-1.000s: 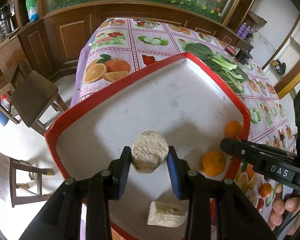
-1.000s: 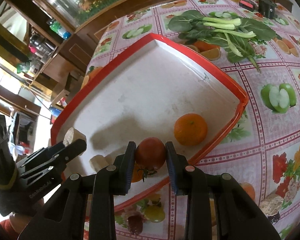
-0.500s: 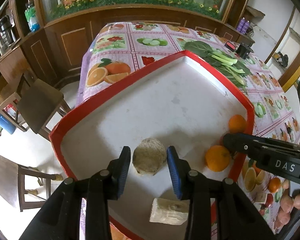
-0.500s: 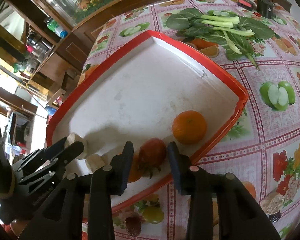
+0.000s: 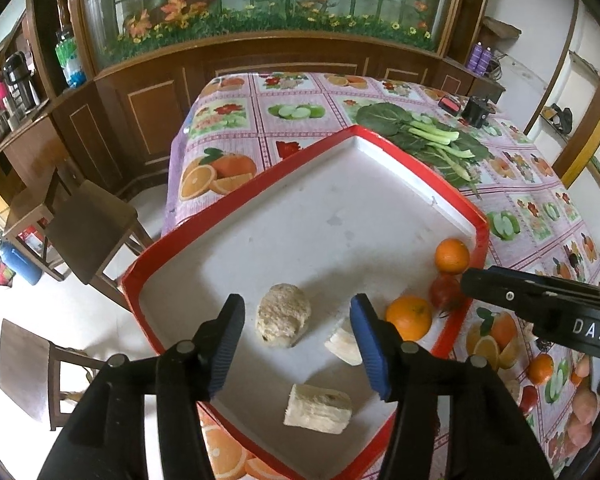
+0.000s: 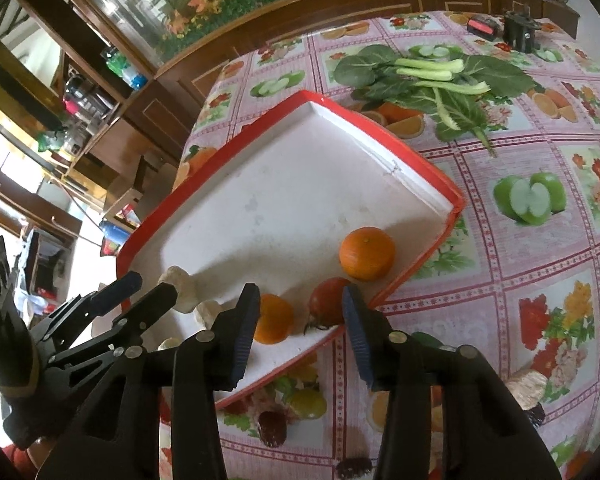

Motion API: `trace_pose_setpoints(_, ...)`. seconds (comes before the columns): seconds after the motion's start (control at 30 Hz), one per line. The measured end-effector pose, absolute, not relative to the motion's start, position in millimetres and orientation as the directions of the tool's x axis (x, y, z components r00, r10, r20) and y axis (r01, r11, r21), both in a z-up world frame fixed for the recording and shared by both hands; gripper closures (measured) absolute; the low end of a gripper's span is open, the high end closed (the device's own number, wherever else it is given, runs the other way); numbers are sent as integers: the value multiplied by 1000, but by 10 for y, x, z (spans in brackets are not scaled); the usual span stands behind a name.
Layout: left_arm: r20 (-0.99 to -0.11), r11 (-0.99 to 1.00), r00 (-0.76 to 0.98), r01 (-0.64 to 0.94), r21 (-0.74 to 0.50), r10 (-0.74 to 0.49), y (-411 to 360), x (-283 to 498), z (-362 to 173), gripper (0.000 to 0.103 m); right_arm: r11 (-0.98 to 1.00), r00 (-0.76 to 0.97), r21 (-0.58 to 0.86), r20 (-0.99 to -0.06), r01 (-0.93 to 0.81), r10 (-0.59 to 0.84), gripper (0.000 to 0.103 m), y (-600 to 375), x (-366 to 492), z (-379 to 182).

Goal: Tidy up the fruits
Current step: 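Open the left tool to drop the biscuit while the right tool releases the tomato, then withdraw both tools from the tray toward the remaining fruits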

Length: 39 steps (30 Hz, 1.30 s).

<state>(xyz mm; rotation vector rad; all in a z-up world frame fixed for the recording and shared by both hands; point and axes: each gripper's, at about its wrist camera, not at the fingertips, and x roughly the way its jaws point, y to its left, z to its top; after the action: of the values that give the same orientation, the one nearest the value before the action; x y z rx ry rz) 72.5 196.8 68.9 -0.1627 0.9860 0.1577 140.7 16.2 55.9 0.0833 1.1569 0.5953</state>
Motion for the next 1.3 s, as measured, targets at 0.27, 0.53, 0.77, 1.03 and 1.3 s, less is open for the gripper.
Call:
trace_pose_setpoints(0.27, -828, 979, 555, -202, -37, 83, 1829, 630, 802, 29, 852, 297, 361, -825, -379, 481, 49, -85, 1328, 635)
trace_pose_setpoints(0.53, -838, 985, 544, -165, -58, 41, 1765, 447, 883, 18, 864, 318, 352, -824, -360, 469, 45, -508, 1207, 665)
trace_pose_setpoints(0.77, -849, 986, 528, -150, -78, 13, 1646, 284, 860, 16, 879, 335, 342, -829, -333, 449, 40, -922, 1013, 628)
trace_pose_setpoints(1.03, -858, 995, 513, -76, -64, -16, 1280, 186, 793, 16, 883, 319, 347, -838, -317, 443, 40, -1306, 791, 543)
trace_pose_setpoints(1.3, -854, 998, 517, 15, -56, -56, 1072, -14, 700, 16, 882, 292, 376, -842, -285, 453, 40, -1528, 576, 355)
